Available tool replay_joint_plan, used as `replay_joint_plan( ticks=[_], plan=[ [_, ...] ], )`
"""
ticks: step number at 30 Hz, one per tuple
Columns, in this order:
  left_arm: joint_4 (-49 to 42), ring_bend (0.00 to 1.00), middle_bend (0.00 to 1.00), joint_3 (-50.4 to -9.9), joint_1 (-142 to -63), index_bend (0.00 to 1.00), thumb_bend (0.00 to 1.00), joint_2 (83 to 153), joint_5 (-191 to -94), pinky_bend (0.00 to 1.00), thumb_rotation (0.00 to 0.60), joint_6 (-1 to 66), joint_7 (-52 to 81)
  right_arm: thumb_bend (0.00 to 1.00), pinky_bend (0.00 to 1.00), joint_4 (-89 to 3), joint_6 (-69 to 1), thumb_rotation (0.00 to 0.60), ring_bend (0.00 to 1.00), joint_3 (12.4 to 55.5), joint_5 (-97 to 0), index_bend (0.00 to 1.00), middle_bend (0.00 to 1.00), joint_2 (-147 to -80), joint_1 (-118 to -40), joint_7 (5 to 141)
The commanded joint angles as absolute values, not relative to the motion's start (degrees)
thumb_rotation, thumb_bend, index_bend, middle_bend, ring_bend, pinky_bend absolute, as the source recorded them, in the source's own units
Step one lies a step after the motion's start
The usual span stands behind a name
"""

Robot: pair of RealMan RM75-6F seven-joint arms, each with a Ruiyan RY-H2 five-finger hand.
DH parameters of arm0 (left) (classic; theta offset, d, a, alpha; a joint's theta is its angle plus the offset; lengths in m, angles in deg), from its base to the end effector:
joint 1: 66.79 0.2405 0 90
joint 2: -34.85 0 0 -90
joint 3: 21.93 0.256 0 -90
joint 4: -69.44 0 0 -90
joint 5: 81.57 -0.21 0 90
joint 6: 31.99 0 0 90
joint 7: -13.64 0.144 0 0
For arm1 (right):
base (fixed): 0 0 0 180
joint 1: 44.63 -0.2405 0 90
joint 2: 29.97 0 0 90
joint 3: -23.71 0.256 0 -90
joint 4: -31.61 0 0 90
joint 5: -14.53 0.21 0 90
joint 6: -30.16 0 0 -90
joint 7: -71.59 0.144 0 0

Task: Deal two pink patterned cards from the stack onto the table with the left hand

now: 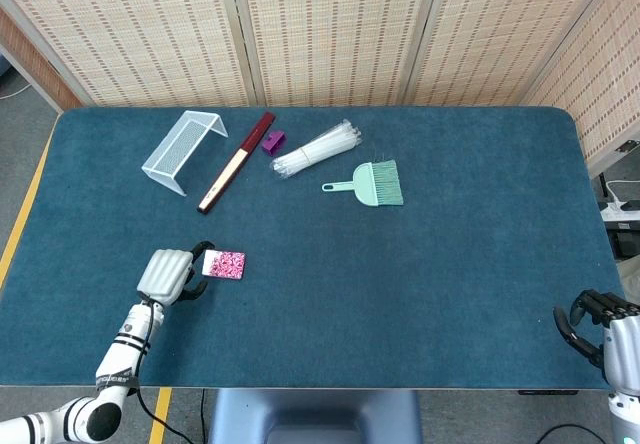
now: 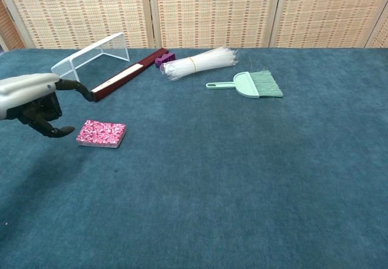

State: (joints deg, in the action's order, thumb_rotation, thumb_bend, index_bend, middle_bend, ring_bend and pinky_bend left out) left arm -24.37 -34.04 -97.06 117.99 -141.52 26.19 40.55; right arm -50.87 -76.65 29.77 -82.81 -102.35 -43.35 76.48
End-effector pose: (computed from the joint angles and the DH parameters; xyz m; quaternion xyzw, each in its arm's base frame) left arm -0.1997 0.3068 0.0173 -0.6949 -0.4316 -0.3275 0.4728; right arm -0.2983 -0.1472 0.1728 0.5278 -0.2635 0.5329 0.6066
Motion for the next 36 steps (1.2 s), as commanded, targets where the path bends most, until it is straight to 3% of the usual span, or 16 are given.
replay_joint_plan(
  ticks=[1, 16, 36],
  plan=[
    [-26.61, 1.00, 1.00, -35.13, -100.74, 0.22, 0.34, 121.01, -131.51, 1.00, 0.600, 26.58, 48.71, 0.23, 0.91, -50.85, -76.61, 0.600, 0.73, 29.71, -82.89, 0.76, 0.70, -102.33, -43.35, 76.46],
    [-23.75, 1.00, 1.00, -36.32, -107.20, 0.21, 0.33, 130.92, -118.14, 1.00, 0.600, 36.66, 59.64, 0.23, 0.91, -51.20, -75.85, 0.600, 0.73, 29.38, -82.87, 0.75, 0.70, -101.80, -43.38, 76.54],
    [-17.44, 1.00, 1.00, -36.02, -109.34, 0.21, 0.32, 135.92, -114.60, 1.00, 0.600, 37.58, 59.90, 0.23, 0.91, -51.69, -75.53, 0.600, 0.73, 29.16, -82.86, 0.75, 0.70, -101.30, -43.26, 76.91]
  ],
)
